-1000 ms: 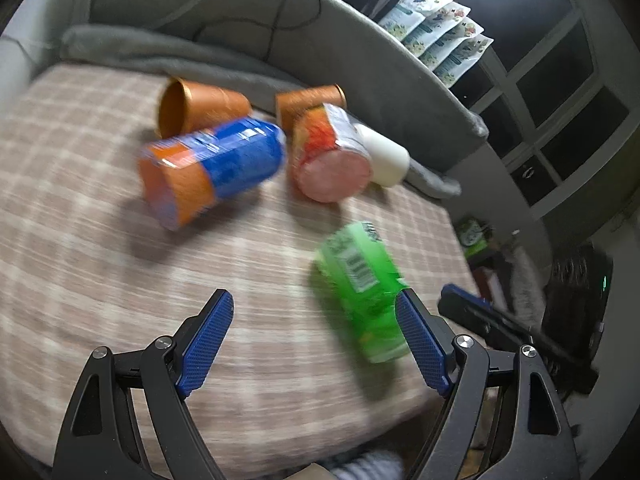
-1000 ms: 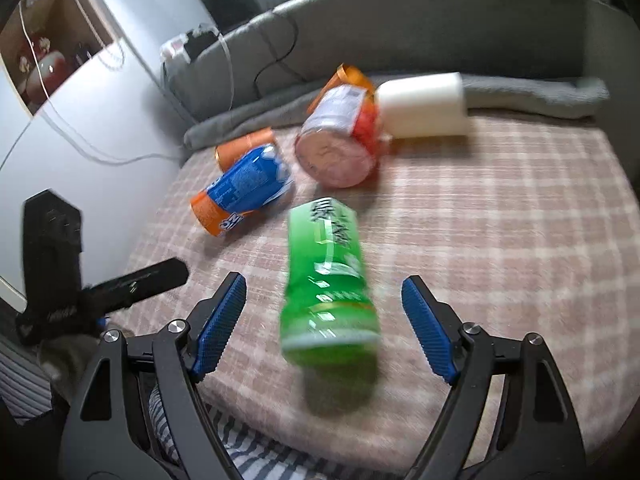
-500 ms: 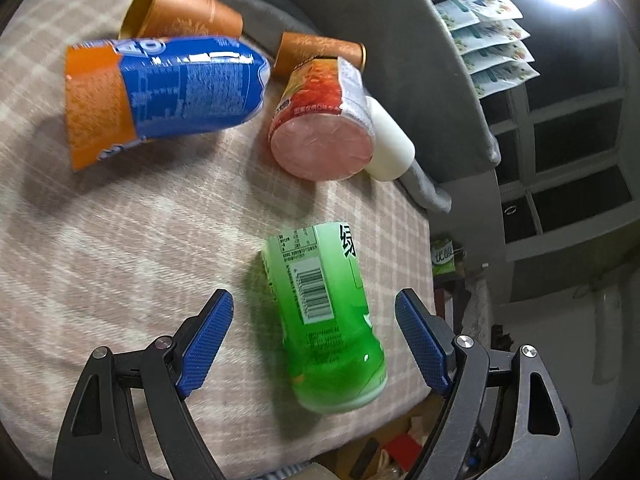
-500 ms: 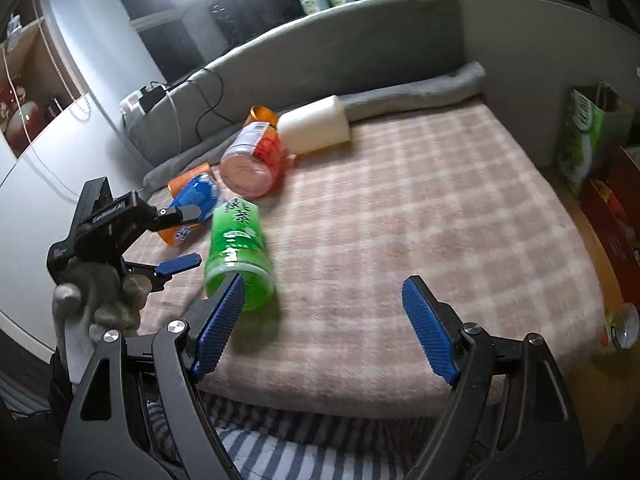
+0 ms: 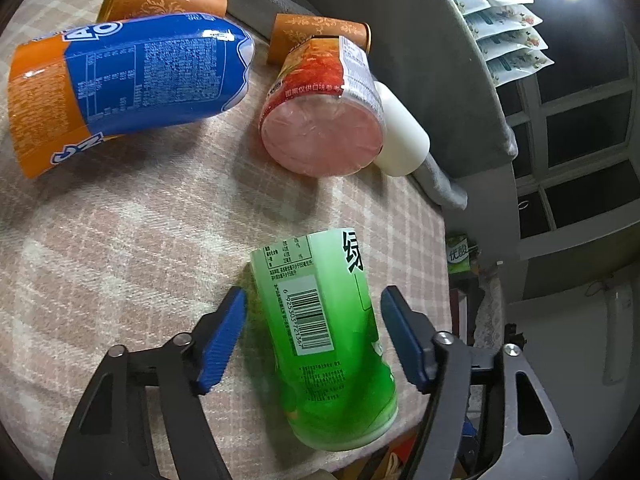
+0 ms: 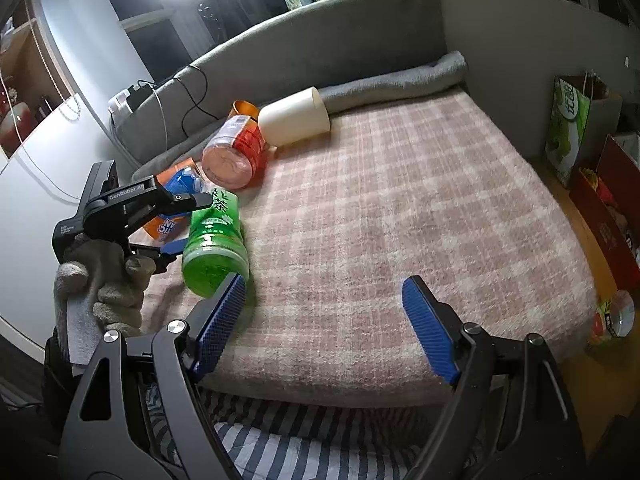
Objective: Flip cup upright
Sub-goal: 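Lower the green tea bottle toward the bed while the left gripper approaches it, then grasp the green tea bottle with the left gripper and set it upright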
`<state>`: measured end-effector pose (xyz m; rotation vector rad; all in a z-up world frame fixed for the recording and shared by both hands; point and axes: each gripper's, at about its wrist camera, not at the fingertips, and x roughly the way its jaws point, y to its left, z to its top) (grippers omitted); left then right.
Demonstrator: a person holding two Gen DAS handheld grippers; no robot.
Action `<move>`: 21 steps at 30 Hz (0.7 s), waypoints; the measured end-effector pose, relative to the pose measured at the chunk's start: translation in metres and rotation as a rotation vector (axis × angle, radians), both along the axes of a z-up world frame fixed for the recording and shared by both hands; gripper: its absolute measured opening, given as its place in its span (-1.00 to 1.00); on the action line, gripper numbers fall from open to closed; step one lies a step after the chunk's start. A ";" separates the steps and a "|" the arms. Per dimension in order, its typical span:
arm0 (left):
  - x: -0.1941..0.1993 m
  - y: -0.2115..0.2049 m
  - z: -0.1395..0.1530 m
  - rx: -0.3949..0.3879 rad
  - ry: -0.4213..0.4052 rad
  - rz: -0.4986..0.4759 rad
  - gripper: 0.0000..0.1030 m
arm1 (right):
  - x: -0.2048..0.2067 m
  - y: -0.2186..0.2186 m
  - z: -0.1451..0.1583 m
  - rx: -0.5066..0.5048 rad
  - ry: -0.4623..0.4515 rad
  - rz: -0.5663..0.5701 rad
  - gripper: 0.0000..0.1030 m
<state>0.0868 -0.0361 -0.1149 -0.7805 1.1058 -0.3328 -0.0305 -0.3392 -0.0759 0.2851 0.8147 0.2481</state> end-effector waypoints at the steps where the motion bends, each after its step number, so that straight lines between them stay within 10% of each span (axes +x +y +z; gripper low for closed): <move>1: 0.001 -0.001 0.000 0.002 0.000 -0.001 0.17 | 0.000 0.000 -0.001 -0.004 0.001 -0.001 0.62; 21: -0.006 -0.017 0.028 0.119 -0.146 -0.056 -0.13 | 0.005 -0.005 -0.009 0.005 0.017 -0.034 0.62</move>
